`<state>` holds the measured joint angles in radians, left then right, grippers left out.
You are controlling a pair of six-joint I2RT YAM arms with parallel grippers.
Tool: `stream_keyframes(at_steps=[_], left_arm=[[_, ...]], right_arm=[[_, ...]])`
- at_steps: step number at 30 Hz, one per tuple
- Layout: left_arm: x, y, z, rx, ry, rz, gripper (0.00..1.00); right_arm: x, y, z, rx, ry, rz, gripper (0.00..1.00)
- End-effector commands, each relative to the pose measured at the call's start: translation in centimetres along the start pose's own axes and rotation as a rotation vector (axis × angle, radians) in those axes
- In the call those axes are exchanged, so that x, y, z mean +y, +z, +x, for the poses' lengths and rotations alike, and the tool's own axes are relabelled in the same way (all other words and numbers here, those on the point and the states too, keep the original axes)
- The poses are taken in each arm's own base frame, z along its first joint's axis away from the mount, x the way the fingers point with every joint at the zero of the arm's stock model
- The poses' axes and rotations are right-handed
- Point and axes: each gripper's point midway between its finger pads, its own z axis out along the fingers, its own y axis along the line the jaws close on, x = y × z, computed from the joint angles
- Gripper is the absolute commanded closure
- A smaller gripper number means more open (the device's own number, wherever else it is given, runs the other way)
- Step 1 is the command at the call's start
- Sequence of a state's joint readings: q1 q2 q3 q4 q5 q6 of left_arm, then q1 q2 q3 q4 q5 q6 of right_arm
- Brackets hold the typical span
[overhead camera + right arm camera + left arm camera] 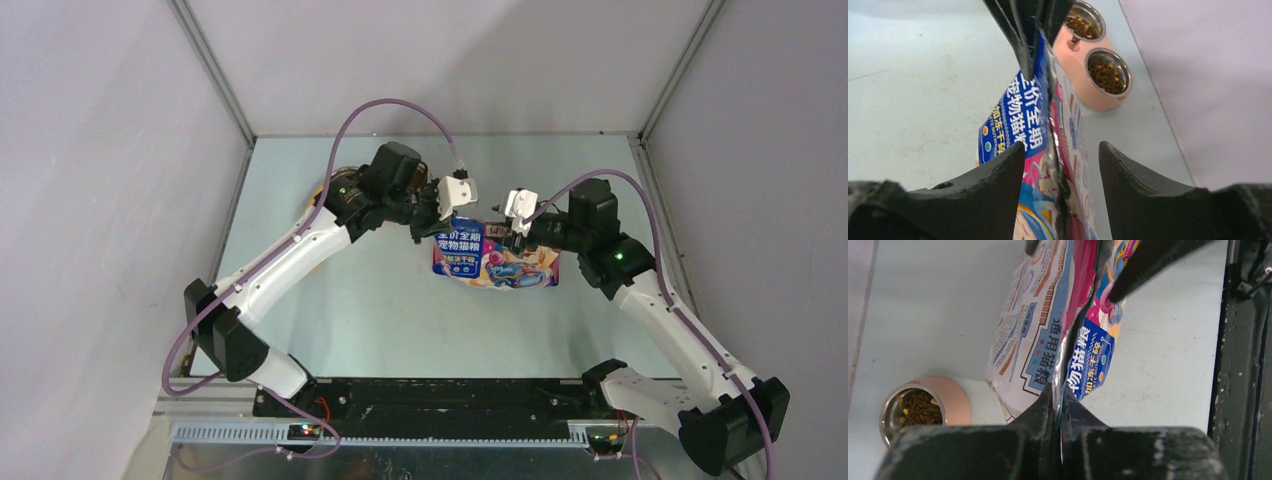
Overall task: Serve the pet food
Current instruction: Close the pet food bag at the center of the board.
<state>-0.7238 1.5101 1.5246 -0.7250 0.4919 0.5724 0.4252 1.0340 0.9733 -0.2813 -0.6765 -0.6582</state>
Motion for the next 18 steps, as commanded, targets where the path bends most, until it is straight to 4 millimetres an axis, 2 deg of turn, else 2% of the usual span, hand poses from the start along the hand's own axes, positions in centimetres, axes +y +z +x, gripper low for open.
stream_keyframes(at_steps=[1,5,9,11,13,18], left_arm=[[0.6,0.2,-0.7,-0.009,-0.031,-0.032,0.99],[0.8,0.1,-1.0,-0.018,-0.045,-0.045,1.00],[0.9,-0.2,-1.3,-0.026,-0.057,-0.056,1.00],[0.8,-0.3,-1.4,-0.030,-0.060,-0.057,1.00],[0.7,-0.4,-1.5,-0.037,-0.066,-0.054,1.00],[0.3,-0.7,-1.8,-0.050,-0.071,-0.046,1.00]], right_arm=[[-0.7,0.8,-3.1,-0.094,-0.048,-0.012,0.42],[-0.4,1.3,-3.4,-0.115,-0.039,-0.033,0.47],[-0.3,1.6,-3.4,-0.120,-0.028,-0.039,0.57],[-0.3,1.6,-3.5,-0.122,-0.025,-0.039,0.64],[-0.3,1.6,-3.6,-0.123,-0.026,-0.036,0.77],[-0.6,1.5,-3.4,-0.110,-0.023,-0.015,0.93]])
